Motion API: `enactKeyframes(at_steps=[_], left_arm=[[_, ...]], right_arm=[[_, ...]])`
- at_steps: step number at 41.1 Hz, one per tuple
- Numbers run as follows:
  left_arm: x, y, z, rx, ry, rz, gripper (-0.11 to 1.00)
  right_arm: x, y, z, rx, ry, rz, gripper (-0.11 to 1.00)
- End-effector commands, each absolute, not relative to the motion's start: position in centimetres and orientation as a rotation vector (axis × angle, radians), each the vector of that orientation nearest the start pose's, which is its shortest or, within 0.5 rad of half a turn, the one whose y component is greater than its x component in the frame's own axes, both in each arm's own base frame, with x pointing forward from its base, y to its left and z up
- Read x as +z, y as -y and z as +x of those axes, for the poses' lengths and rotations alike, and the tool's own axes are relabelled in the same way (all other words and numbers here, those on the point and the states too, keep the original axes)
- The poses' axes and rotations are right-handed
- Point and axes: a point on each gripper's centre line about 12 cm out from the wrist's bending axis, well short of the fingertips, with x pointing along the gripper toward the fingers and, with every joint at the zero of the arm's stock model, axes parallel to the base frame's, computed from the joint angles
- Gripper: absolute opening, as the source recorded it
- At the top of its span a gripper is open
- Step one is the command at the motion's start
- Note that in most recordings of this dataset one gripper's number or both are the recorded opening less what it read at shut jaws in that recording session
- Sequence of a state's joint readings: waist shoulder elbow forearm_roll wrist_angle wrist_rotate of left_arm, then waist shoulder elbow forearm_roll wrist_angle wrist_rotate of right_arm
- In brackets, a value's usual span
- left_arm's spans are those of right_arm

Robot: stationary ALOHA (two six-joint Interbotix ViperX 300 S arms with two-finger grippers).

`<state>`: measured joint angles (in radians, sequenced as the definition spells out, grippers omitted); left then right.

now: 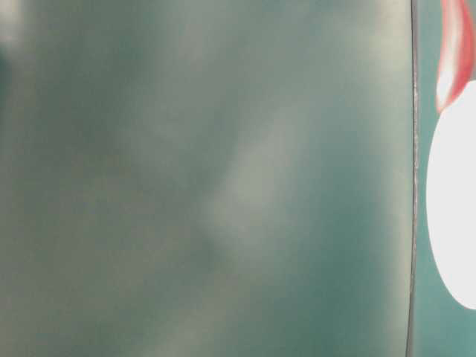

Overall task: Scoop the yellow hexagonal prism block from the bowl with a spoon using the right arm.
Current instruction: 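Carry the spoon over the white bowl and lower it inside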

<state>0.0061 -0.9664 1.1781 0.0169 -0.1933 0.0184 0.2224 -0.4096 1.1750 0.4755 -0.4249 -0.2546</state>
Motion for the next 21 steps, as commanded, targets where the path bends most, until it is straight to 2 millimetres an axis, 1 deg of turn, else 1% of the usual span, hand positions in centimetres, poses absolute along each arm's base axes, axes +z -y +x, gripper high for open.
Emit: enactKeyframes(at_steps=[1,5,9,21], left_arm=[[29.0,-0.4,20.1,0.016,0.004,0.038,-0.01],[28.9,-0.7,20.1,0.031,-0.001,0.038,-0.01],[28.8,-0.9,20.2,0.042,-0.005,0.038,-0.01],[28.7,-0.9,20.2,0.043,-0.01,0.036,-0.01]], right_arm=[[19.5,-2.9,26.7,0.007,-0.409,0.115,0.23],[20.9,-2.1,27.5,0.018,-0.48,0.122,0.23],[21.9,-1.4,28.2,0.029,-0.551,0.131,0.23],[24.0,0.6,30.0,0.039,-0.701,0.148,0.23]])
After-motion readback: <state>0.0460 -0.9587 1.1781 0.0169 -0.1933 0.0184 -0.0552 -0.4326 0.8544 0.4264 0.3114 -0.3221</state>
